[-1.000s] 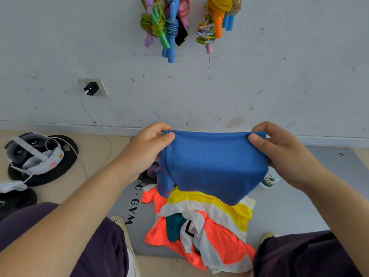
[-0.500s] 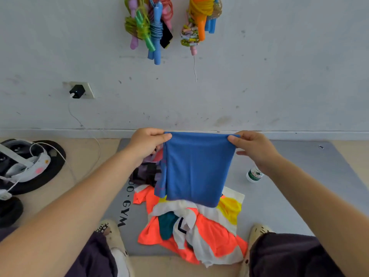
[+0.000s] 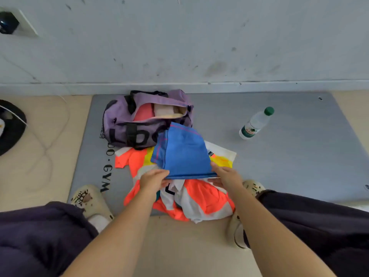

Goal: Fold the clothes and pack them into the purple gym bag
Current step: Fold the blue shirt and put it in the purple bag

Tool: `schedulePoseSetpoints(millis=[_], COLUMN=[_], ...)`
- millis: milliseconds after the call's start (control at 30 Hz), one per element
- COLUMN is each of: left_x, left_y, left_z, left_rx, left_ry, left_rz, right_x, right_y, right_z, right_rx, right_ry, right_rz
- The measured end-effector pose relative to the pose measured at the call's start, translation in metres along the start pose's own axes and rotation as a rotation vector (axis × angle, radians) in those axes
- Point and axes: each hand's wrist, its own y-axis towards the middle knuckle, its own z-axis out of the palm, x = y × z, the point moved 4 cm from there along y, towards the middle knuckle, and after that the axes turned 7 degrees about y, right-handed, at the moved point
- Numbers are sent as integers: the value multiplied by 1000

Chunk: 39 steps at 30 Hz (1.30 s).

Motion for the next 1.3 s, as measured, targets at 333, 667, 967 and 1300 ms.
schedulePoseSetpoints(millis=[333,667,967,1300], left_x=[49,41,53,72], left_y=[36,51,53,41], left_z=[-7,-27,-27,-38], left_rx=[83,211,122,500], left_ry=[147,351,367,805], left_rz=[-157,-129,-47,-365], right_x=[-83,-91,-94,-103], right_y=[39,41,48,28], right_z=[-8,-25,4,-21], right_rx=[11,142,-1,434], right_ry=[137,-87,-206,-497], right_rz=[292,358,242,439])
